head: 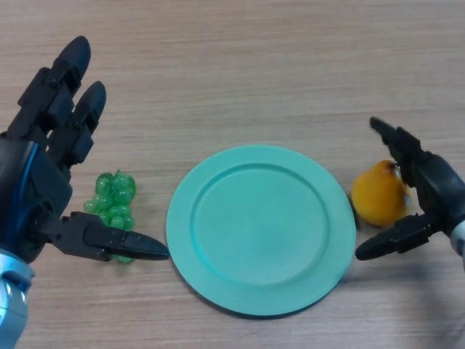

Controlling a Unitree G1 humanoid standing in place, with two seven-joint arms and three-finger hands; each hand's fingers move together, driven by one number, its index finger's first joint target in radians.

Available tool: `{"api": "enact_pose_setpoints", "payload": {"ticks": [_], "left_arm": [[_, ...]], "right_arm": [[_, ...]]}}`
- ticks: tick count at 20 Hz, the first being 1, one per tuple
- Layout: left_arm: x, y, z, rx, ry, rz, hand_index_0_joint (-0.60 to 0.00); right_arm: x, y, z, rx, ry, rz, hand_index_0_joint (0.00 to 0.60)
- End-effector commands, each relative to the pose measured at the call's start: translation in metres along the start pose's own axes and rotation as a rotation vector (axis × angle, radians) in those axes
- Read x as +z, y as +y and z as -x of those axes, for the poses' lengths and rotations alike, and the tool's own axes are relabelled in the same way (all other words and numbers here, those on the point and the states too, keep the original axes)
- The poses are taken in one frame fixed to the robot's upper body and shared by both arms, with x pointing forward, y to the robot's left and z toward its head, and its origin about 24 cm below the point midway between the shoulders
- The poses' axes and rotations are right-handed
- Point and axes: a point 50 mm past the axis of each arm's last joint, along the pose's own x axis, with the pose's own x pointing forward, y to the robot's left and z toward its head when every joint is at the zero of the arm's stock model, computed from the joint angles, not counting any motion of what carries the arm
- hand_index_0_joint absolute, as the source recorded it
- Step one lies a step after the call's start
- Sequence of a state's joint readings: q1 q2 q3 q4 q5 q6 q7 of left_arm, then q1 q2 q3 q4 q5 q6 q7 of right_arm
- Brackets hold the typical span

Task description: Pick up the yellow pear and place it on the plate

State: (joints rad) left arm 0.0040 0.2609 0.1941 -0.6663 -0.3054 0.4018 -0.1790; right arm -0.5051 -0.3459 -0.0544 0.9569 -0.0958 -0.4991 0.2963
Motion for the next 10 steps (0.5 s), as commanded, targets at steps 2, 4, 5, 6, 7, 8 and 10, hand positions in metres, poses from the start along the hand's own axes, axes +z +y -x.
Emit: {"api": "enact_pose_setpoints", "payload": {"ticks": [2, 4, 5, 6, 7, 8, 10], "left_arm": [[0.033, 0.009, 0.004, 0.024, -0.173, -0.042, 0.0], [0.032, 0.009, 0.005, 0.018, -0.172, -0.053, 0.0], [0.031, 0.009, 0.005, 0.013, -0.165, -0.055, 0.0], [0.03, 0.008, 0.006, 0.012, -0.164, -0.057, 0.0], [0.03, 0.008, 0.006, 0.013, -0.165, -0.058, 0.0], [0.03, 0.008, 0.007, 0.014, -0.165, -0.053, 0.0], [0.031, 0.008, 0.008, 0.016, -0.166, -0.052, 0.0]], "right_arm": [[0.037, -0.021, -0.012, -0.087, -0.222, 0.272, 0.6], [0.035, -0.025, -0.011, -0.148, -0.207, 0.345, 0.6], [0.034, -0.027, -0.01, -0.163, -0.198, 0.366, 0.6], [0.033, -0.027, -0.01, -0.167, -0.195, 0.373, 0.6], [0.032, -0.026, -0.009, -0.155, -0.188, 0.416, 0.6], [0.033, -0.027, -0.009, -0.157, -0.189, 0.412, 0.6], [0.042, -0.032, -0.01, -0.2, -0.218, 0.437, 0.6]]}}
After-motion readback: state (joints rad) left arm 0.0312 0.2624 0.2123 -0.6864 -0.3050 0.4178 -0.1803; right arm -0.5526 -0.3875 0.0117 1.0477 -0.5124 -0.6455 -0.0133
